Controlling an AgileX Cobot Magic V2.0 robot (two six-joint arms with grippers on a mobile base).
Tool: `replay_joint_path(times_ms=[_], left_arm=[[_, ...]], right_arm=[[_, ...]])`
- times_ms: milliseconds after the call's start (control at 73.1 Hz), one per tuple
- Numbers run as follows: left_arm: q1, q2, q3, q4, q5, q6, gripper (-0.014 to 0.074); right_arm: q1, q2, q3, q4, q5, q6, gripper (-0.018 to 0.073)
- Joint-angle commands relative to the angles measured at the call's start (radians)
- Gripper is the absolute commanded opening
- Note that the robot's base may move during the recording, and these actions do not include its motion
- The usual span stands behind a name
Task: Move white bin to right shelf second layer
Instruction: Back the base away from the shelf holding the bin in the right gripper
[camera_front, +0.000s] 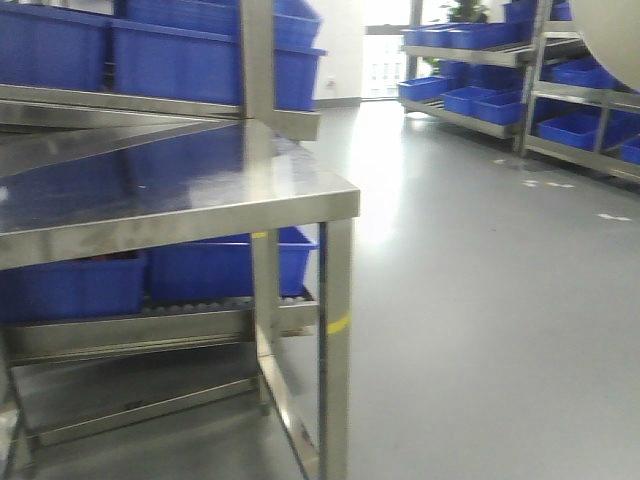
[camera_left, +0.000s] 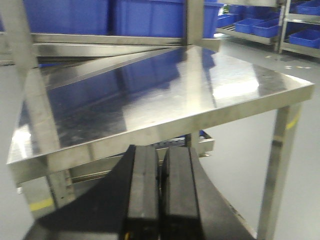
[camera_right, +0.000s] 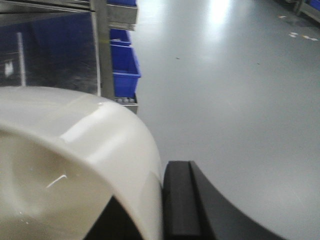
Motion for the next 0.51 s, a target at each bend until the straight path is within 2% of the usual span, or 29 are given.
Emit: replay_joint_path(times_ms=[0,493], left_arm=[[-0.006,-0.014,0.037,0.000,-0.085,-0.003,0.0085],[-0.006,-0.014,0.037,0.000,-0.085,-0.003,0.0085]], right_arm=[[-0.007,0.000,-0.033,-0.011,-0.099,0.000,0.0055],[-0.007,0.000,-0.033,-0.011,-0.099,0.000,0.0055]])
